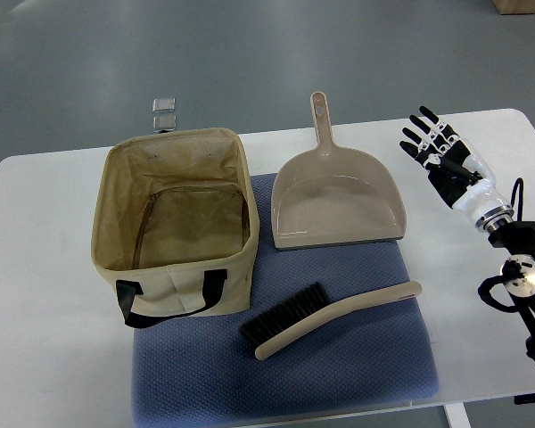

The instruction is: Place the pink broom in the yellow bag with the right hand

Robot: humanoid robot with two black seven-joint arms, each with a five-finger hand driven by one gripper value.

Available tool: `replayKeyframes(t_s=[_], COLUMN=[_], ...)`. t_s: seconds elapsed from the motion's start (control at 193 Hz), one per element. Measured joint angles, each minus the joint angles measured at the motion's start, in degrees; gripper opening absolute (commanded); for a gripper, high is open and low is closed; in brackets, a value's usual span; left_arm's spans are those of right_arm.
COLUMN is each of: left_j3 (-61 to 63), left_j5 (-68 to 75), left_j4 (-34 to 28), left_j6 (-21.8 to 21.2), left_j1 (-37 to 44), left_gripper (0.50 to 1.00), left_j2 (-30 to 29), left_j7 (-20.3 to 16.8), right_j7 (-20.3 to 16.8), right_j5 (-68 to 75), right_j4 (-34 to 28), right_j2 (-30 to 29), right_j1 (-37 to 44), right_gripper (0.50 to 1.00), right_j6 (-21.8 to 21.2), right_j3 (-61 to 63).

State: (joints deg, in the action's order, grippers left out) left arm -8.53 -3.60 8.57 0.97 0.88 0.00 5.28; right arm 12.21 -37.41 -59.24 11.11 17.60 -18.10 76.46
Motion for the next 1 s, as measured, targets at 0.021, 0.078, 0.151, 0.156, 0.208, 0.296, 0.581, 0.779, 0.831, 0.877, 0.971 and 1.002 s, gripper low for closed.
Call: replayKeyframes(t_s=[0.021, 0.078, 0.151, 0.156, 0.208, 0.296, 0.581, 0.779, 0.831, 0.877, 0.971, 1.002], left_j3=[0.0, 0.0, 0.0, 0.0, 0.0, 0.0, 0.0, 0.0, 0.0, 0.0, 0.0, 0.0], left_j5=[0.0, 0.0, 0.0, 0.0, 0.0, 0.0, 0.0, 0.0, 0.0, 0.0, 0.0, 0.0], left_j4=[0.0, 0.0, 0.0, 0.0, 0.0, 0.0, 0.0, 0.0, 0.0, 0.0, 0.0, 0.0], left_j6=[0.0, 0.0, 0.0, 0.0, 0.0, 0.0, 0.0, 0.0, 0.0, 0.0, 0.0, 0.0], left_j1=[0.0, 0.0, 0.0, 0.0, 0.0, 0.0, 0.0, 0.0, 0.0, 0.0, 0.0, 0.0], left_gripper=[1.0, 1.0, 1.0, 1.0, 1.0, 1.0, 1.0, 1.0, 1.0, 1.0, 1.0, 1.0], left_j2=[0.0, 0.0, 0.0, 0.0, 0.0, 0.0, 0.0, 0.0, 0.0, 0.0, 0.0, 0.0], left_j7=[0.0, 0.0, 0.0, 0.0, 0.0, 0.0, 0.0, 0.0, 0.0, 0.0, 0.0, 0.0], right_j7=[0.0, 0.0, 0.0, 0.0, 0.0, 0.1, 0.2, 0.2, 0.2, 0.2, 0.2, 0.2], right_j5=[0.0, 0.0, 0.0, 0.0, 0.0, 0.0, 0.1, -0.2, -0.3, -0.5, -0.9, -1.2], right_j4=[0.0, 0.0, 0.0, 0.0, 0.0, 0.0, -0.2, -0.5, -0.6, -0.7, -0.9, -0.9], right_j2=[0.0, 0.0, 0.0, 0.0, 0.0, 0.1, 0.4, 0.6, 0.8, 1.1, 1.9, 2.0], right_j1=[0.0, 0.0, 0.1, 0.1, 0.2, 0.3, 0.5, 0.5, 0.6, 0.7, 0.8, 0.8], right_gripper=[0.93, 0.932, 0.932, 0.932, 0.93, 0.932, 0.93, 0.93, 0.93, 0.93, 0.93, 0.93], right_j6=[0.0, 0.0, 0.0, 0.0, 0.0, 0.1, -0.6, -2.8, -3.1, -3.4, -4.4, -4.8], right_j3=[0.0, 0.1, 0.1, 0.1, 0.2, 0.2, 0.1, -0.1, -0.2, -0.4, -1.0, -1.2])
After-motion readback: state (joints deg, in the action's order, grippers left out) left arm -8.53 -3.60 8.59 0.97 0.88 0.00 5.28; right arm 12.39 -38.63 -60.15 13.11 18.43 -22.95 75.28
